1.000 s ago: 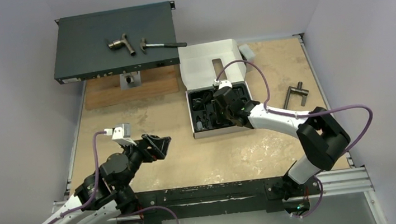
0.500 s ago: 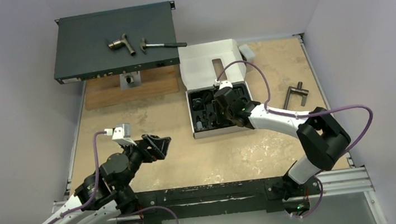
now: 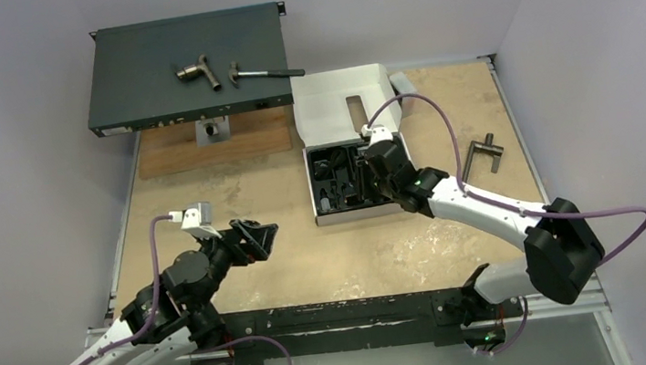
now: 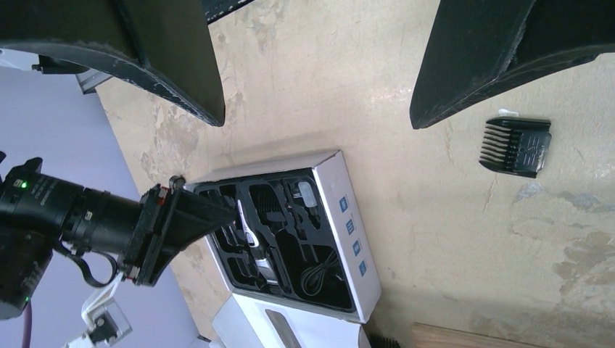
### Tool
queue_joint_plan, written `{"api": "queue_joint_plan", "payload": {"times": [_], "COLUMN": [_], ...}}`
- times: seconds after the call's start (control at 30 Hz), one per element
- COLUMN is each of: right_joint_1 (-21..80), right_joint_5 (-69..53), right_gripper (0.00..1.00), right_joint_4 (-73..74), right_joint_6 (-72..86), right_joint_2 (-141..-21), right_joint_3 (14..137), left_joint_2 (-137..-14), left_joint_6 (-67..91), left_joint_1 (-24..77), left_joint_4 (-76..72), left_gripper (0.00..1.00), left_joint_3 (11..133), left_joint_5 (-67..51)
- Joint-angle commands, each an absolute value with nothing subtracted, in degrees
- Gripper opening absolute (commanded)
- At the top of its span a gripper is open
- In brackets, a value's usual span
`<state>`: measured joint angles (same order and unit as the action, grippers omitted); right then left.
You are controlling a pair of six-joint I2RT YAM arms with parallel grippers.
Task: Sort the hair-cutting tools
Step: Place the haircut tool in the storage box, then adjust the storage box at the center of the board.
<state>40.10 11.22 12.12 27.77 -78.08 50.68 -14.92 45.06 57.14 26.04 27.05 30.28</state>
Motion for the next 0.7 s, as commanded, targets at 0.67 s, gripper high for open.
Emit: {"api": "queue_joint_plan", "payload": {"times": [0.67], "right_joint_1": [19.72], "right_joint_5": [17.06], "right_gripper": [0.51], "right_joint_4": [12.64], "right_joint_6": [34.41], "right_joint_2": [-66.38], "right_joint_3": [50.07], "left_joint_2": [-20.20], "left_joint_6": [56.46], "left_joint_1": [57.39], "left_joint_4": [26.43], "left_gripper": [1.00], "left_joint_3": [25.85], "left_joint_5": [34.37]}}
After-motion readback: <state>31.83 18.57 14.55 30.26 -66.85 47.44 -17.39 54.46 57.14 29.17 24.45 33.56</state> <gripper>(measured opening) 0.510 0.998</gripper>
